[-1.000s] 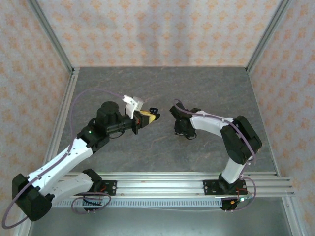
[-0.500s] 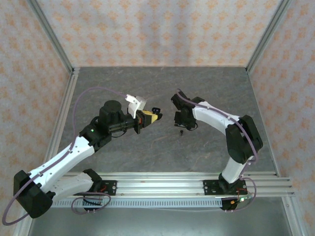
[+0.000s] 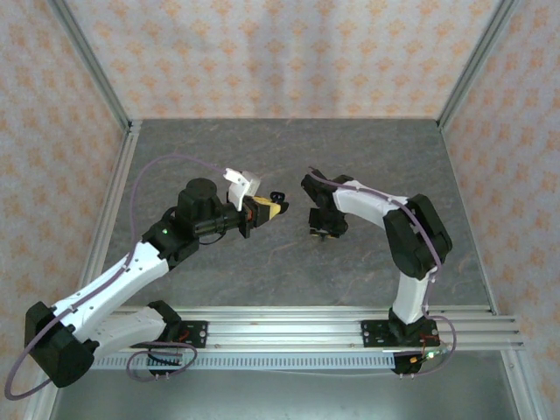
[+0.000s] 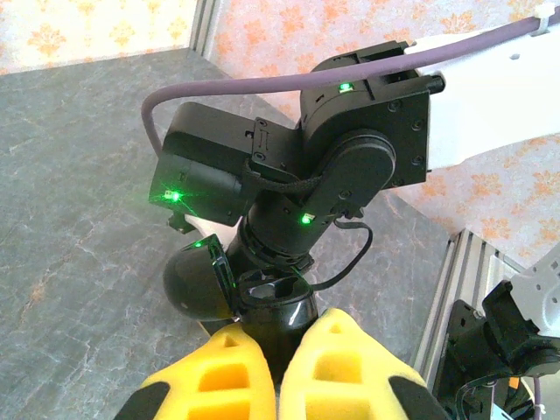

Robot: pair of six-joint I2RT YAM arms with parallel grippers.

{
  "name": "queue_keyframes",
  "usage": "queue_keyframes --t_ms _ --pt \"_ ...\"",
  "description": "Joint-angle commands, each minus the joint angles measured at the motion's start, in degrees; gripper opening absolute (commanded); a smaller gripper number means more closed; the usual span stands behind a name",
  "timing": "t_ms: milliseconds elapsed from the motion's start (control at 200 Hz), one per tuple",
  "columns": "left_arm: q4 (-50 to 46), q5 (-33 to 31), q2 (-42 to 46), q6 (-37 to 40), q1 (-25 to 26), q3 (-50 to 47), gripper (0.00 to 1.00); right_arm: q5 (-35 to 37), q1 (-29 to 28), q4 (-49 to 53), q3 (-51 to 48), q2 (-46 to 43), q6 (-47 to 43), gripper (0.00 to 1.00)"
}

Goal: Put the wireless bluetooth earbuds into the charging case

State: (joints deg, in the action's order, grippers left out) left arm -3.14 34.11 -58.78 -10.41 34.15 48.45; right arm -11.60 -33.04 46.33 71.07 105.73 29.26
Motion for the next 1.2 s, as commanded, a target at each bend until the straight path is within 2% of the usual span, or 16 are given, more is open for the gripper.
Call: queue_keyframes --t_ms 0,230,530,680,836,971,1051,1196 --pt "0.44 0.87 -0.05 1.65 0.74 1.48 0.00 2.16 0.31 2.14 1.69 1.48 -1.36 0.37" --pt "0.11 1.04 -0.29 1.98 0.77 1.74 0.00 0.99 0.60 0.97 1.87 3.02 -1.93 0.32" --pt "4.54 2.32 0.76 2.06 0.74 -1.16 0.00 -2.29 0.74 -1.64 0.95 2.75 -2.95 0.18" --pt "10.19 1.00 3.29 2.07 0.76 -5.13 0.00 -1.90 0.78 -3.64 -1.29 -2.07 -3.82 0.14" --pt "20.76 -0.04 6.65 2.84 0.74 -11.93 0.00 -0.85 0.78 -6.60 -4.70 -8.21 -4.72 0.11" --pt "14.72 1.85 4.76 5.33 0.74 -8.92 0.00 -0.09 0.79 -6.62 -6.22 -9.35 -4.95 0.11" --pt "10.11 3.94 2.57 6.16 0.74 -5.76 0.00 0.08 0.78 -4.24 -5.57 -7.36 -4.83 0.11" --pt "3.18 4.13 -1.21 6.97 0.74 -2.14 0.00 -2.22 0.78 -0.96 -5.06 -2.71 -4.65 0.11"
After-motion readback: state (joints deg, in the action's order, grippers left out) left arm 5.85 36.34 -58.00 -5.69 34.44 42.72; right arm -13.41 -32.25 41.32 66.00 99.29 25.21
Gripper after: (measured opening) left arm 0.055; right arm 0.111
